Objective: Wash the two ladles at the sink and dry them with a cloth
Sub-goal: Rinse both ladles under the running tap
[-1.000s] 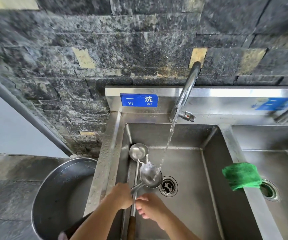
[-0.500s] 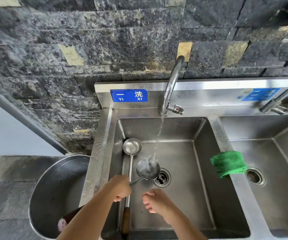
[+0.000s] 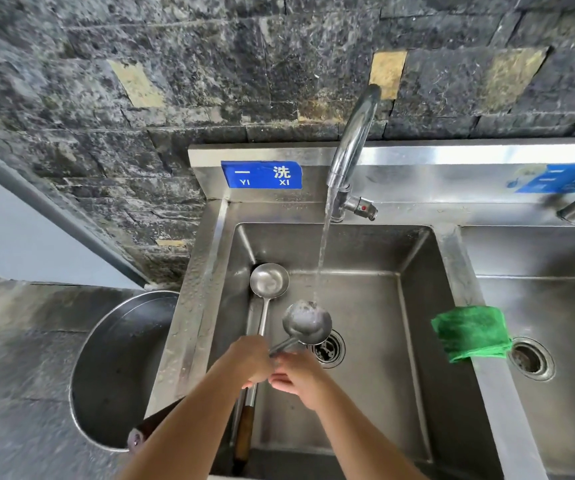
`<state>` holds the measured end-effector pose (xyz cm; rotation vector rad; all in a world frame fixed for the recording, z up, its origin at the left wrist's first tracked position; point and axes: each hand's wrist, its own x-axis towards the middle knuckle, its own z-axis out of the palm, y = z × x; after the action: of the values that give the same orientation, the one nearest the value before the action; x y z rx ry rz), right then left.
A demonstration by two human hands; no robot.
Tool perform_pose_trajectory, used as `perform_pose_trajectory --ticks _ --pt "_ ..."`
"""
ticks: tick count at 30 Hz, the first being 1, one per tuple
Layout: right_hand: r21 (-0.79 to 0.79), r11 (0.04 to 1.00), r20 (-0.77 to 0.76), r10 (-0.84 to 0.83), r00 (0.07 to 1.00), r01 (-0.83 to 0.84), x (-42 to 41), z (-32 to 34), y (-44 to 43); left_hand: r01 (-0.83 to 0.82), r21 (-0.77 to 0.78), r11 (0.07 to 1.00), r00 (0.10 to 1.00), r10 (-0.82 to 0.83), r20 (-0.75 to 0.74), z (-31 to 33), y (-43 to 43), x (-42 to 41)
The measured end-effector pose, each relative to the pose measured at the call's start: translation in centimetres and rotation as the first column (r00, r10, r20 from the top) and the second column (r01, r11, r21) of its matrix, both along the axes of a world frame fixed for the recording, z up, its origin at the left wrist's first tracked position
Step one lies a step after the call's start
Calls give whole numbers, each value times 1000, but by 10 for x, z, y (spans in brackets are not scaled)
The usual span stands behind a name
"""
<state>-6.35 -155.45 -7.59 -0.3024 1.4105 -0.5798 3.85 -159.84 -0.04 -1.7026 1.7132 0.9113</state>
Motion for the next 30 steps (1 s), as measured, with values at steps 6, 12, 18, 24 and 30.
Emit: perform_pose_trajectory --ticks 6,12,18,24,30 --pt "116 964 229 -258 939 237 2 2 -24 -34 -8 999 999 34 -12 6 -10 -11" --pt "183 908 319 -419 850 378 -1 -4 -30 -106 3 994 994 106 -41 10 -15 -14" --pt "141 895 265 -446 855 423 -8 -11 -50 133 -194 972 989 -118 87 20 -8 -22" --pt "164 873 234 -486 842 459 -21 -19 -63 355 -318 879 932 -305 195 30 3 -22" --pt "151 896 90 -433 897 417 -18 -14 -63 332 -295 896 940 -288 183 34 11 -3"
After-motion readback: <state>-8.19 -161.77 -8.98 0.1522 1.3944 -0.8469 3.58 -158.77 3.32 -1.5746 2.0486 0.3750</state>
